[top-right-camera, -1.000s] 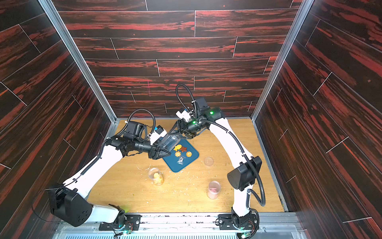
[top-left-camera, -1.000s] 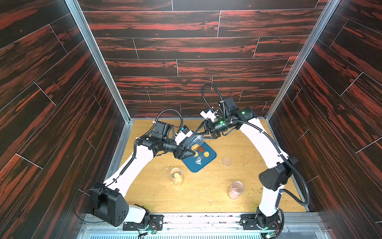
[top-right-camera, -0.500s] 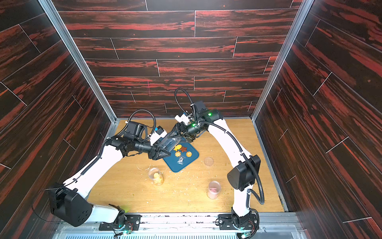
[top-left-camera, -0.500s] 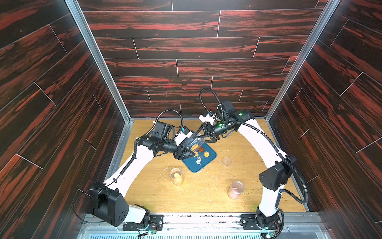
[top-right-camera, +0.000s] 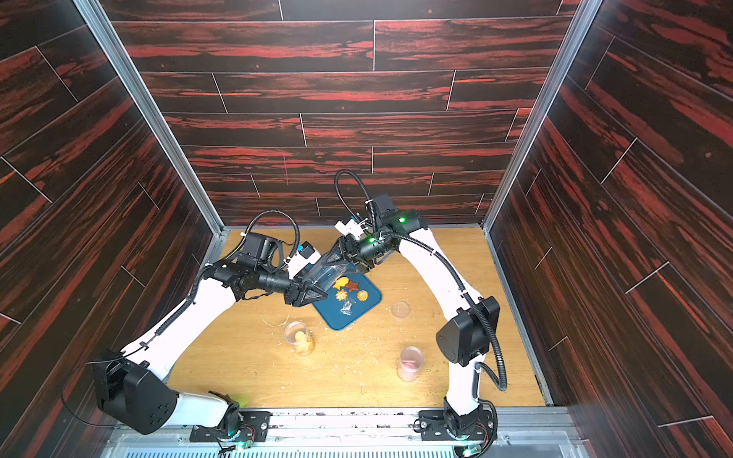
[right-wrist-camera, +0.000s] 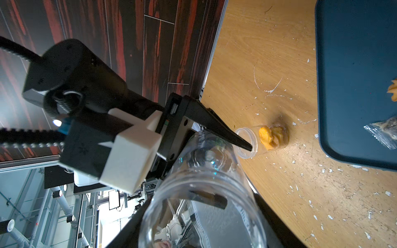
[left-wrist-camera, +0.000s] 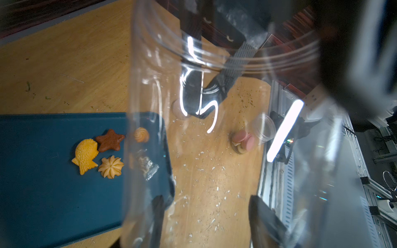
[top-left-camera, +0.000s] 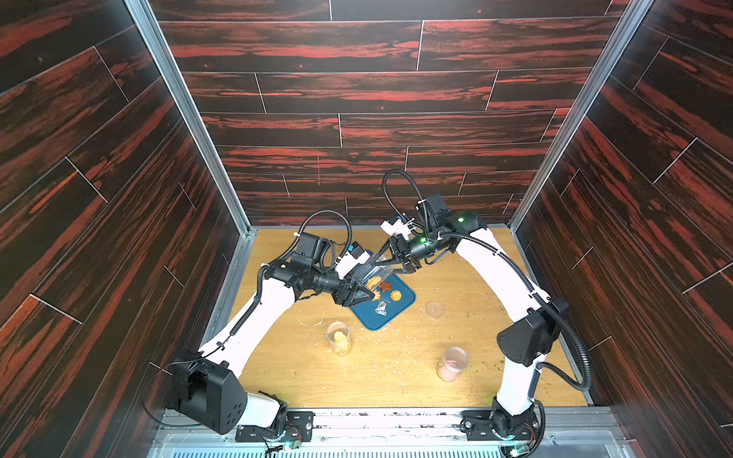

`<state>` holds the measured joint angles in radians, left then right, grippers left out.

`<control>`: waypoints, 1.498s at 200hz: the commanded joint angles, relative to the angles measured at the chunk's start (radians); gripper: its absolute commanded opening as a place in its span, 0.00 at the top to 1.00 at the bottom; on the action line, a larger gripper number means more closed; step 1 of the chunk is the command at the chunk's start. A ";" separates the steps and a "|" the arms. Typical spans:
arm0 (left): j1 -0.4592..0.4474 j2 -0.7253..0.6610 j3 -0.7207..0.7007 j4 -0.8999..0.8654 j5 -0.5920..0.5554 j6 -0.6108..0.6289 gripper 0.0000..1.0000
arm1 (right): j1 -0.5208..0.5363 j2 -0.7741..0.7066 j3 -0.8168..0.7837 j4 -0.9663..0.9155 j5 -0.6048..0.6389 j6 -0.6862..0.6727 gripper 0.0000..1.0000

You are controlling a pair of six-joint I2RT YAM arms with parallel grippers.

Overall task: Pour the cookies out of the jar
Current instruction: Place the jar at the center of the board.

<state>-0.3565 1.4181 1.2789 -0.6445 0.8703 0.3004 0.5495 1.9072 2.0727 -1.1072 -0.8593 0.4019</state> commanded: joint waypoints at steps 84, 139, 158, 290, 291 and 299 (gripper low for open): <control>0.001 -0.062 0.009 -0.039 -0.039 0.040 0.00 | -0.034 -0.103 -0.108 0.027 0.026 0.002 0.33; 0.011 -0.181 -0.043 0.012 -0.155 -0.073 0.00 | -0.150 -0.169 -0.198 0.012 0.182 -0.027 0.33; 0.011 -0.247 -0.118 0.170 -0.203 -0.229 0.00 | -0.182 -0.196 -0.262 0.022 0.275 -0.048 0.33; 0.012 -0.533 -0.372 0.322 -0.523 -0.537 0.00 | -0.305 -0.144 -0.440 0.187 0.882 -0.176 0.33; 0.012 -0.534 -0.372 0.321 -0.524 -0.538 0.00 | -0.305 -0.143 -0.439 0.187 0.884 -0.179 0.33; 0.011 -0.538 -0.379 0.318 -0.529 -0.539 0.00 | -0.307 -0.122 -0.431 0.187 0.910 -0.192 0.33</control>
<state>-0.3511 0.9035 0.9257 -0.3363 0.3958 -0.1772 0.2443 1.7130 1.6138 -0.9306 -0.0795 0.2745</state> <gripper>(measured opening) 0.997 0.672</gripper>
